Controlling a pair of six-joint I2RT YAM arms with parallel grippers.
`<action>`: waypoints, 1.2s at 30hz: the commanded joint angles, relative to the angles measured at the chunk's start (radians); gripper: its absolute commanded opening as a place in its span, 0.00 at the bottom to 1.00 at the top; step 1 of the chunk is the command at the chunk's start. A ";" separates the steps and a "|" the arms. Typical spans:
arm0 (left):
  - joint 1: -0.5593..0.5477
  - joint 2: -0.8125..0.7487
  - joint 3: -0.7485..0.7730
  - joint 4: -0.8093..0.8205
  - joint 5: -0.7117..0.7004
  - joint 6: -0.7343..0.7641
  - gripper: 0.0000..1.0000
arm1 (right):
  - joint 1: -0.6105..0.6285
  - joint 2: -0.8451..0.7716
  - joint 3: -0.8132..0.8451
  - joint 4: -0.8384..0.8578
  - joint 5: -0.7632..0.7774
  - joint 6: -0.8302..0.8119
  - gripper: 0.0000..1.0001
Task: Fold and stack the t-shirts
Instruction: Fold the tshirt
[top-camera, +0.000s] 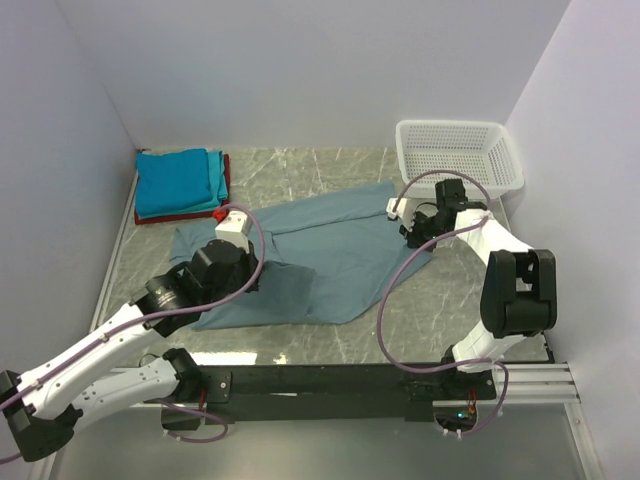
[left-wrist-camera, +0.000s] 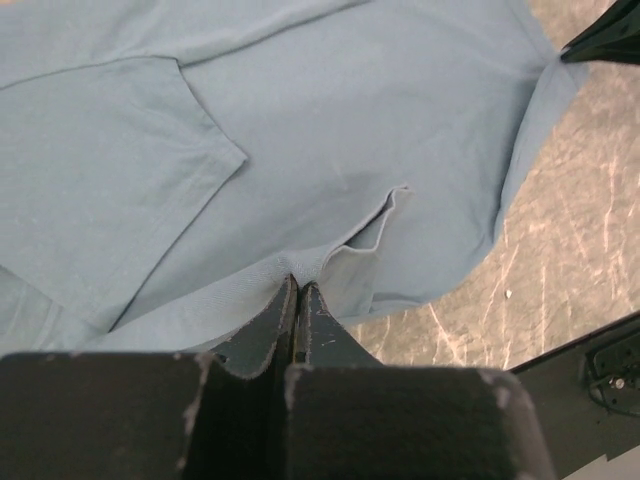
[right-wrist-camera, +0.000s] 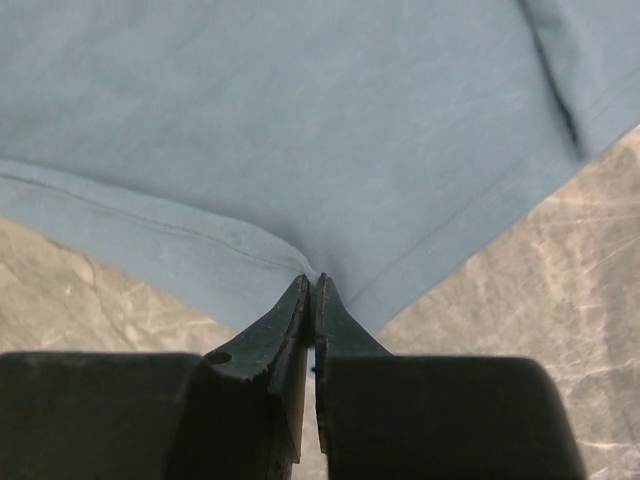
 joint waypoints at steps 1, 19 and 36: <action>0.008 -0.046 -0.003 0.028 -0.039 -0.015 0.01 | 0.014 0.014 0.053 0.040 0.012 0.065 0.00; 0.018 -0.004 0.066 0.020 -0.181 0.078 0.00 | 0.068 0.075 0.130 0.102 0.107 0.182 0.00; 0.097 -0.053 0.046 0.106 -0.307 0.122 0.00 | 0.082 0.137 0.199 0.169 0.192 0.269 0.00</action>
